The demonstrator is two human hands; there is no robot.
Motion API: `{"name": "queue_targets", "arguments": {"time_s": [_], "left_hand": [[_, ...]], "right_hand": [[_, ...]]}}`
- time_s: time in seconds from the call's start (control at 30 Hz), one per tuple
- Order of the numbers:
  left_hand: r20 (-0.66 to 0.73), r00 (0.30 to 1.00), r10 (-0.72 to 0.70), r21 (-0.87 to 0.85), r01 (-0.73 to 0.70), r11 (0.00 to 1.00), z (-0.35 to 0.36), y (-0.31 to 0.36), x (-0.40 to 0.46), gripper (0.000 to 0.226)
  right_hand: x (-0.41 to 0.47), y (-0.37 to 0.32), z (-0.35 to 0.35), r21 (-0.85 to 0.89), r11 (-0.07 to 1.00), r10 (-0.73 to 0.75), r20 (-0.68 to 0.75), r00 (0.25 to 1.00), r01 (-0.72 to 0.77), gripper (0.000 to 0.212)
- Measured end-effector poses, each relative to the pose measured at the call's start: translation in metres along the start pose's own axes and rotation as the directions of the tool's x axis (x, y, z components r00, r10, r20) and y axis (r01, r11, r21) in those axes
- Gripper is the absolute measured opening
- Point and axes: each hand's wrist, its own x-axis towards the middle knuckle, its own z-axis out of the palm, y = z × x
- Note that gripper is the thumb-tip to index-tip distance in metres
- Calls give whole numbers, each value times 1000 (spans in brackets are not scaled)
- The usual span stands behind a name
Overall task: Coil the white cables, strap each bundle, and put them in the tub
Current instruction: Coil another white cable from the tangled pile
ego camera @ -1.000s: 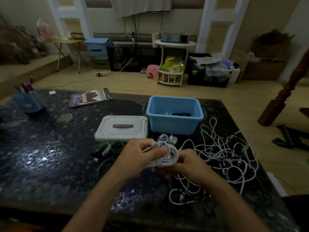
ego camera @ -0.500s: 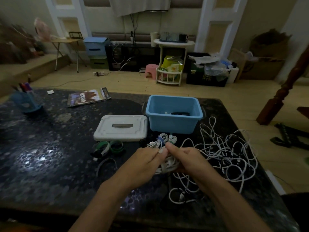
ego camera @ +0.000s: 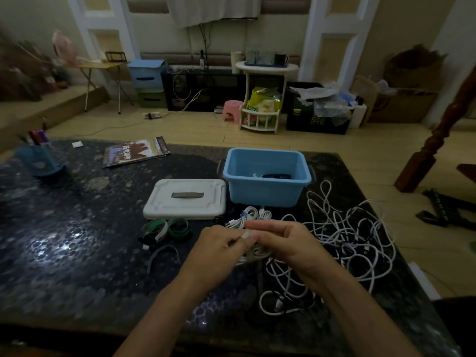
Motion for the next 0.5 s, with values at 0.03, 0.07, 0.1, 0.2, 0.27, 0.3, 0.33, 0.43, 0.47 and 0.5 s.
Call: {"name": "queue_targets", "arguments": {"time_s": [0.03, 0.07, 0.1, 0.2, 0.27, 0.3, 0.33, 0.43, 0.47, 0.5], "left_hand": [[-35, 999, -15, -46, 13, 999, 1, 1, 0, 28], [-64, 997, -44, -116, 36, 993, 1, 2, 1, 21], [-87, 994, -72, -181, 55, 982, 2, 3, 1, 16], [-114, 989, -90, -256, 59, 965, 4, 6, 2, 12], [-97, 990, -104, -253, 76, 965, 5, 6, 0, 15], [-79, 989, -128, -253, 105, 962, 4, 5, 0, 17], [-53, 984, -167, -258, 148, 955, 4, 1, 1, 20], [45, 946, -320, -298, 319, 900, 4, -4, 1, 27], [54, 935, -349, -298, 349, 889, 4, -4, 1, 28], [46, 930, -366, -296, 362, 884, 4, -4, 1, 27]], "right_hand": [[1, 1, 1, 20, 1000, -5, -12, 1000, 5, 31], [1, 2, 2, 41, 999, -7, -24, 1000, 8, 33], [2, 3, 4, 57, 998, -7, -38, 999, 9, 33], [2, 6, 6, 80, 997, -3, -74, 997, 9, 30], [1, 7, 7, 91, 996, 1, -87, 996, 7, 27], [1, 8, 7, 90, 996, 6, -90, 996, 2, 25], [1, 9, 8, 82, 997, 16, -93, 996, -8, 22], [3, 15, 11, 56, 998, 42, -124, 991, -35, 19], [3, 17, 12, 38, 999, 40, -135, 990, -35, 18], [4, 17, 13, 15, 999, 31, -142, 989, -30, 18]]}}
